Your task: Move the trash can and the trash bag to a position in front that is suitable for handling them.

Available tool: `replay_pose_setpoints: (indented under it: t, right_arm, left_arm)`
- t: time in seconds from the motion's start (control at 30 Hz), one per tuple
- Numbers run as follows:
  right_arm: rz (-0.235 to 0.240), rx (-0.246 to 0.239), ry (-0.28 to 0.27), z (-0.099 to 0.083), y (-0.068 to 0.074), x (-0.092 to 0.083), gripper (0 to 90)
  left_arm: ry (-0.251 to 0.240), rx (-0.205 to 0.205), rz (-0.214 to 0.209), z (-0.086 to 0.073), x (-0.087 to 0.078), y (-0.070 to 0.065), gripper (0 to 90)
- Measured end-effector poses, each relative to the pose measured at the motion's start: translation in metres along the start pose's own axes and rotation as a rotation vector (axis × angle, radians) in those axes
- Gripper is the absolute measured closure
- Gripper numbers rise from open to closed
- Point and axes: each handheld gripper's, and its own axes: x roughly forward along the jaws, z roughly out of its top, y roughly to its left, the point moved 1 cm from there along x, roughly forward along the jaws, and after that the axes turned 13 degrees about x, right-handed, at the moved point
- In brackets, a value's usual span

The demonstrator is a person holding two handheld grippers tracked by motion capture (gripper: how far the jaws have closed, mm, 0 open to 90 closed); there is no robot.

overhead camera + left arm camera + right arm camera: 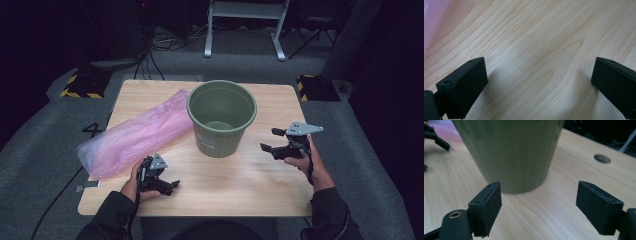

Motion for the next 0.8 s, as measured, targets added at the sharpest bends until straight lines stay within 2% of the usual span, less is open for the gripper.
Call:
replay_pose_setpoints:
  t: [0.03, 0.07, 0.13, 0.17, 0.33, 0.37, 0.43, 0.6, 0.67, 0.73, 0.8]
  right_arm:
    - [0.0, 0.0, 0.0, 0.0, 0.0, 0.0, 20.6]
    - [0.023, -0.007, -0.032, 0.01, 0.004, -0.004, 20.3]
    - [0.02, -0.018, -0.031, 0.015, 0.007, -0.004, 20.0]
    - [0.024, -0.052, -0.023, 0.023, 0.012, -0.005, 19.7]
    - [0.02, -0.074, -0.042, 0.04, 0.019, -0.005, 19.6]
    - [0.014, -0.098, -0.062, 0.048, 0.026, -0.008, 19.4]
    - [0.021, -0.109, -0.07, 0.052, 0.03, -0.009, 19.4]
    - [0.03, -0.156, -0.075, 0.072, 0.047, -0.007, 20.5]
    - [0.06, -0.192, -0.073, 0.08, 0.059, -0.003, 21.3]
    - [0.093, -0.203, -0.062, 0.083, 0.065, 0.002, 21.6]
    - [0.103, -0.213, -0.051, 0.084, 0.068, 0.006, 21.8]
  left_arm:
    - [0.0, 0.0, 0.0, 0.0, 0.0, 0.0, 0.5]
    - [-0.001, -0.001, 0.0, 0.0, 0.0, 0.0, 0.5]
    - [0.0, 0.0, 0.0, 0.0, 0.0, 0.0, 0.5]
    - [0.0, 0.0, 0.0, 0.0, 0.0, 0.0, 0.4]
    - [0.0, 0.0, 0.0, 0.0, 0.0, 0.0, 0.5]
    - [0.001, -0.004, 0.004, 0.0, 0.0, 0.0, 0.5]
    - [0.001, -0.005, 0.005, 0.0, 0.0, -0.001, 0.4]
    - [0.004, -0.006, 0.01, 0.0, 0.0, -0.001, 0.4]
    - [0.004, -0.007, 0.011, 0.0, 0.0, -0.001, 0.4]
    - [0.004, -0.007, 0.012, 0.0, 0.0, -0.001, 0.5]
    - [0.004, -0.007, 0.011, 0.0, 0.0, -0.001, 0.4]
